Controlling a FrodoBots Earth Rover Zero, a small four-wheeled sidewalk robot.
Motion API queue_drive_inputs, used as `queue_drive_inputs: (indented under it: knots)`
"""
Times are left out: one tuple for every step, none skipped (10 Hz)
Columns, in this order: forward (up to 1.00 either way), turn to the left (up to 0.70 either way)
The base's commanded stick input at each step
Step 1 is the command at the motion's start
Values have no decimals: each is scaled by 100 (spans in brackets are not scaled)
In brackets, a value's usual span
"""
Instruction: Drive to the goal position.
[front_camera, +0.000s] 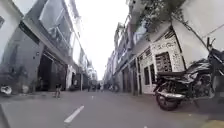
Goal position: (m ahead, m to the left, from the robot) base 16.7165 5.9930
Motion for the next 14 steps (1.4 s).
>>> queue_drive_inputs:
  knots:
    - [70, 0]
    - [70, 0]
    - [70, 0]
    - [70, 0]
    - [70, 0]
    - [70, 0]
    - [70, 0]
    - [70, 0]
    - [70, 0]
    - [70, 0]
    - [70, 0]
    - [70, 0]
    - [70, 0]
    - [70, 0]
